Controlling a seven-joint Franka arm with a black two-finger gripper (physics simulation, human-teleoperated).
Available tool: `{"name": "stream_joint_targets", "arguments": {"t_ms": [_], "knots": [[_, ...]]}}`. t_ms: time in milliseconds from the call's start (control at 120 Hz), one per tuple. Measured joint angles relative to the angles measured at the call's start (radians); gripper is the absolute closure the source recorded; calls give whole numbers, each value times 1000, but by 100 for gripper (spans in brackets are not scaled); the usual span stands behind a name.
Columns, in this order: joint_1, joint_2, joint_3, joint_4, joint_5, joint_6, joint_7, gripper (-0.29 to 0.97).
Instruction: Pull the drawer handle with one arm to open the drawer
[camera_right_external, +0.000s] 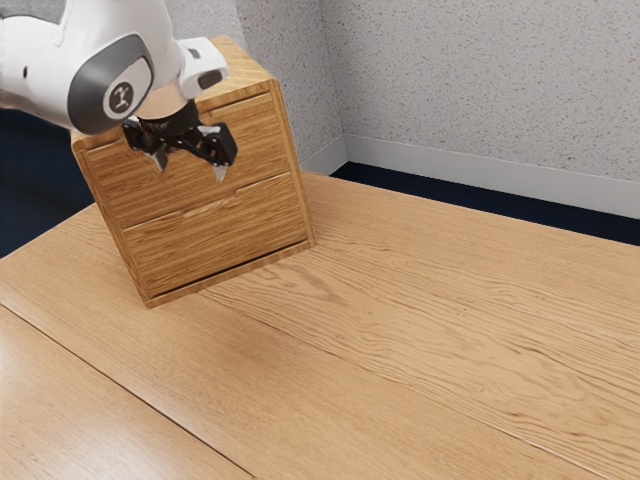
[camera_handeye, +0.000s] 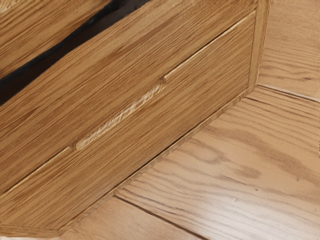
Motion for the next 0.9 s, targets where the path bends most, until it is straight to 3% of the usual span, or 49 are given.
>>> {"name": "stream_joint_targets", "arguments": {"t_ms": [183, 317, 492, 700, 900], "knots": [[-34, 33, -21, 41, 6, 60, 281, 0], [104, 69, -87, 84, 5, 100, 473, 0], [115, 74, -106, 75, -3, 126, 692, 0], [153, -1, -99, -45, -11, 156, 889, 0], [158, 38, -97, -25, -7, 181, 1024, 0]]}}
